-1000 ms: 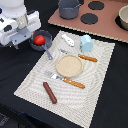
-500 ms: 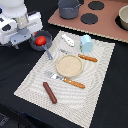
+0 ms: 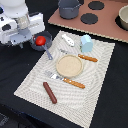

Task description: Interact with the objects in diverse but meaningful ways.

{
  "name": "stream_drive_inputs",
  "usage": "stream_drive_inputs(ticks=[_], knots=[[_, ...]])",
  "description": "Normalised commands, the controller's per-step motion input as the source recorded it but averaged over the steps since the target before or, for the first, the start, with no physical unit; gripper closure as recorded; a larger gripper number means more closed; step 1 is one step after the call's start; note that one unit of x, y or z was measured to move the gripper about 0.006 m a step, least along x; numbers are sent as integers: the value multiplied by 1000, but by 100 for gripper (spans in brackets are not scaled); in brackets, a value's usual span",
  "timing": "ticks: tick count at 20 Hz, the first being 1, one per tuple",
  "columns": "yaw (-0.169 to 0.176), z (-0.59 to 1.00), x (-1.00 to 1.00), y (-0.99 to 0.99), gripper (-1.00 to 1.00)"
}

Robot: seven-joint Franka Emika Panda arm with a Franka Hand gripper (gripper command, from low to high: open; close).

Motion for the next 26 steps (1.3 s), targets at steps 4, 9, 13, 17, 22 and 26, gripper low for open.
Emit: stream_drive_inputs(ticks=[4,9,13,17,22,26], knots=[[-65,-21,356,48,100],[-63,-18,373,28,100],[-58,-30,396,36,100],[-44,-61,359,13,100],[39,518,-167,259,100],[69,971,-400,384,100]])
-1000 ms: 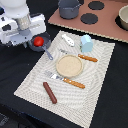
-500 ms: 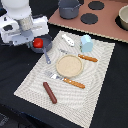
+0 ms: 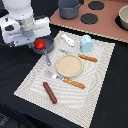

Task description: Interact with the objects in diverse but meaningful ways.

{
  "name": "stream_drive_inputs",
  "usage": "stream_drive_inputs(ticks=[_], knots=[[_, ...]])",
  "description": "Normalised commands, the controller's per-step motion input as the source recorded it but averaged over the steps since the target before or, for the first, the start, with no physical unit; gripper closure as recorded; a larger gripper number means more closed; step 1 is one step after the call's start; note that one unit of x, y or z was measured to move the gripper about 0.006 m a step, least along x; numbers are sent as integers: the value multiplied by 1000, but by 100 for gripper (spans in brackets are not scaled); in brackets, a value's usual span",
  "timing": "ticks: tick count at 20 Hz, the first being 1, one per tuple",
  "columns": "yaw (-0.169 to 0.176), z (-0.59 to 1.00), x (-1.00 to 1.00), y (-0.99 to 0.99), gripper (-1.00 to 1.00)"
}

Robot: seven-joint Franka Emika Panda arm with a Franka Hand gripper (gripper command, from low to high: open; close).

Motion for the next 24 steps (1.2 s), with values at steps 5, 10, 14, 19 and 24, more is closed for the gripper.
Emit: stream_drive_inputs(ticks=[5,10,14,19,24], knots=[[5,1000,76,194,100],[-10,900,703,9,100],[-3,766,924,4,100],[0,746,997,71,100],[0,810,1000,169,100]])
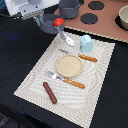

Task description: Interact with the objects in diverse but meaningful ways.

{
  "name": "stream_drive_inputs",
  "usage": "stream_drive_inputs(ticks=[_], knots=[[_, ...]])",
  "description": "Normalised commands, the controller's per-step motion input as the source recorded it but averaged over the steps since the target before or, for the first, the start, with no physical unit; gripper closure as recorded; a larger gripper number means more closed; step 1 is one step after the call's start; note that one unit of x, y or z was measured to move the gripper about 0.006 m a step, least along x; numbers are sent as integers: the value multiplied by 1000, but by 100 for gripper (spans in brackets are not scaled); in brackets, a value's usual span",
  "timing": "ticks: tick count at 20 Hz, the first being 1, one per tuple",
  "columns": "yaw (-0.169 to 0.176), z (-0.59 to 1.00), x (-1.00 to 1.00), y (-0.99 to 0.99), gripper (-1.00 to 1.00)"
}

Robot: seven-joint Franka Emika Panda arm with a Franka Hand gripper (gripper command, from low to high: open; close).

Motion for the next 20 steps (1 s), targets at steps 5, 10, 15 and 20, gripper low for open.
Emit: stream_drive_inputs(ticks=[5,10,15,20], knots=[[0,820,1000,193,100],[0,749,1000,253,100],[0,633,990,267,100],[0,357,953,294,100]])
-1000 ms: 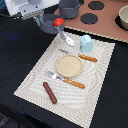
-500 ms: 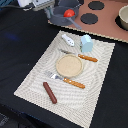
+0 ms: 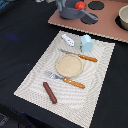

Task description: Interact with the objects in diverse but meaningful ways.

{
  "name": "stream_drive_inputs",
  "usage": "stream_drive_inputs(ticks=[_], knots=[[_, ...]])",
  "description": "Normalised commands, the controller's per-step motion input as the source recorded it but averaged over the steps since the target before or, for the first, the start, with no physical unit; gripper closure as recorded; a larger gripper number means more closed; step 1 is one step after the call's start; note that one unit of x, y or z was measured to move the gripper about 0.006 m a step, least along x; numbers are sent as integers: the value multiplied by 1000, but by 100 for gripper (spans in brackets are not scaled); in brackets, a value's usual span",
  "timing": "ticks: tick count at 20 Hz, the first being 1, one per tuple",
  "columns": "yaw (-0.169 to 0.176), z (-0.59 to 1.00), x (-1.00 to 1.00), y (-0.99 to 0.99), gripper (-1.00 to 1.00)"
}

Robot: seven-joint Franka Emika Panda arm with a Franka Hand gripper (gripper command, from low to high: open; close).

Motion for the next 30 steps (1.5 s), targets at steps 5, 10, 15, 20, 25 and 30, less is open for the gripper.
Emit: stream_drive_inputs(ticks=[5,10,15,20,25,30], knots=[[0,18,904,357,100],[0,7,858,386,100],[0,134,813,476,100],[0,239,758,632,100],[0,355,657,677,100],[-2,373,599,652,100]])
